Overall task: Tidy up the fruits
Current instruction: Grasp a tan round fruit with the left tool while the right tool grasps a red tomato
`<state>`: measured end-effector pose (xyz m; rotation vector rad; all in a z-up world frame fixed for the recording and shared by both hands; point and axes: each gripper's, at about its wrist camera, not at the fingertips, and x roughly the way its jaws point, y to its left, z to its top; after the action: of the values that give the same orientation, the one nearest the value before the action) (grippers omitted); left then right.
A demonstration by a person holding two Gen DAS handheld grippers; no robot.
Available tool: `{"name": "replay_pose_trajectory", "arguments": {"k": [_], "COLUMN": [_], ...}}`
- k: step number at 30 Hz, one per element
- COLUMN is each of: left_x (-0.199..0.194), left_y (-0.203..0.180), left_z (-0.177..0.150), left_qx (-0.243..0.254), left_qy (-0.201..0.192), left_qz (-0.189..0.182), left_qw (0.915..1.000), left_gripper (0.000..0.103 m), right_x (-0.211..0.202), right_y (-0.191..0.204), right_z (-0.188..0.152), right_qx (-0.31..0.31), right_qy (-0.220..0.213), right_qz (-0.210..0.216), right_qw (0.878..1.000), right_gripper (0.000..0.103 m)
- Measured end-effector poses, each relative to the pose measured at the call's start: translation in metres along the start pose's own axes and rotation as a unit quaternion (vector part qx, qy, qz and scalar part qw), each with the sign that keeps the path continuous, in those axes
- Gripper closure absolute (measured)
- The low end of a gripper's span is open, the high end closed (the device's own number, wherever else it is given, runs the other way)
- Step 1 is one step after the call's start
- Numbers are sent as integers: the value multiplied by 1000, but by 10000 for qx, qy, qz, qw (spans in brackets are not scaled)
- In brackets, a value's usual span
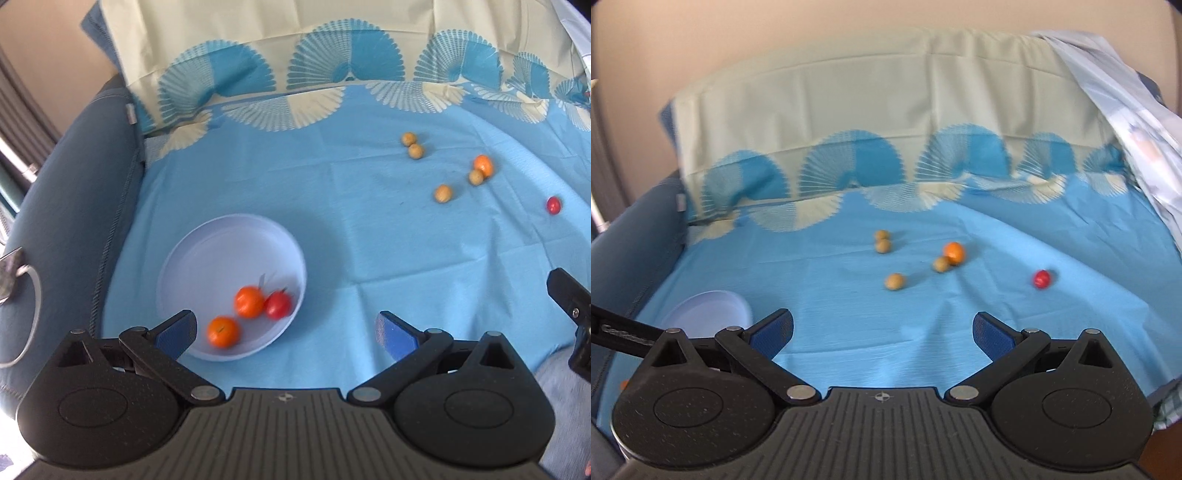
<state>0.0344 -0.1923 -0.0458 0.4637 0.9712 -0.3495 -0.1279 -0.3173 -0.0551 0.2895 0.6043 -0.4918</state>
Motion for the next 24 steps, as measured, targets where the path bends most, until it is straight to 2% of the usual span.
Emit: {"name": "replay_pose_trajectory", "arguments": {"k": [4,8,10,15,21,24], "left_x": [34,76,102,161,213,221], "left_y": [-38,-84,-106,-153,-188,-189], "left_z": [36,68,83,110,125,127], "left_qx": [151,502,636,783,810,745], "left_qy": [-47,-132,-50,70,239,165], "left_qz": [-216,-343,-521,-563,-644,-715], "left_qw": [9996,9981,9966,9953,9943,9945], "left_gripper": [0,0,0,0,0,0], "right_x": [45,97,125,199,268,279], "right_y": [-48,-99,-124,-173,-198,-191], "right_z": [8,17,22,28,28,24], "right_qx": [351,647,800,1191,1308,1108], "right_qy": [200,389,535,988,1304,1071], "right_qz": [-563,-1081,-1254,-1498,-1689,-1945], "right_qw": [9976,9913,9874,9765,9682,9687], "right_gripper": [1,1,1,1,0,1]}}
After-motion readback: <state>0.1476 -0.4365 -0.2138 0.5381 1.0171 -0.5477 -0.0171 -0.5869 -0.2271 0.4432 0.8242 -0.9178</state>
